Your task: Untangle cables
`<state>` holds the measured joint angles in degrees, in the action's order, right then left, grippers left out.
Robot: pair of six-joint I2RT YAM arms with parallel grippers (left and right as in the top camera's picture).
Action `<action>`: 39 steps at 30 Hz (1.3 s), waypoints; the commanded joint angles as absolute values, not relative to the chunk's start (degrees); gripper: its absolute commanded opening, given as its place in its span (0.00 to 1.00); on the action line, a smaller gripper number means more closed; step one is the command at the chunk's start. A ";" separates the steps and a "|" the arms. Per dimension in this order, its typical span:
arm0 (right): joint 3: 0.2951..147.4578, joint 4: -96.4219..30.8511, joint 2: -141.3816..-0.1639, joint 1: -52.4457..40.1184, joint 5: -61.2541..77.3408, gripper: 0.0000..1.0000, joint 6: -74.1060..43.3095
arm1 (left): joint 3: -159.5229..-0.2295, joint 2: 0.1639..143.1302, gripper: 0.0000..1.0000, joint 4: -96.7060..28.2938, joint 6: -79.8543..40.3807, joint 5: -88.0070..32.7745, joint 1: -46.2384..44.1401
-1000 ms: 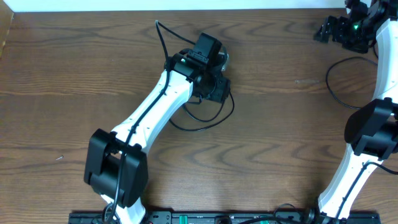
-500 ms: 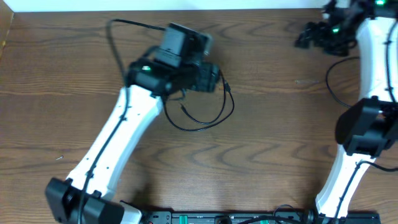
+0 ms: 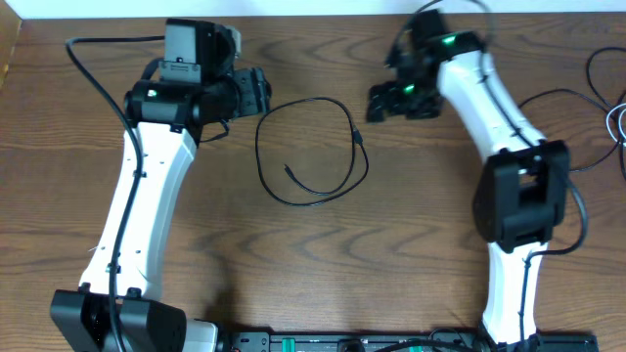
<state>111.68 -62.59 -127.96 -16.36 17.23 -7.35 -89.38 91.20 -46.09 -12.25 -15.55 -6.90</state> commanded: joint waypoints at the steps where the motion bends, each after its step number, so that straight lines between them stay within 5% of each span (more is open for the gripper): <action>1: 109.49 -60.18 -126.06 -20.84 10.76 0.91 -16.03 | -89.91 90.98 0.69 -46.22 -12.75 -14.92 -6.31; 7: 106.89 -56.36 -126.69 -25.89 5.85 0.84 -24.03 | -89.91 90.98 0.69 -46.24 -12.75 -14.92 -6.33; 14: 105.62 -55.51 -127.72 -28.47 3.33 0.65 -27.09 | -89.89 90.98 0.69 -46.24 -12.75 -14.92 -6.33; 39: 107.31 -59.96 -134.89 -26.79 3.95 0.59 -28.42 | -89.89 90.98 0.69 -47.51 -12.75 -14.48 -6.33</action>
<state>106.67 -57.93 -133.43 -29.23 4.14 -30.57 -89.38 91.20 -47.42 -12.25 -15.05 -6.46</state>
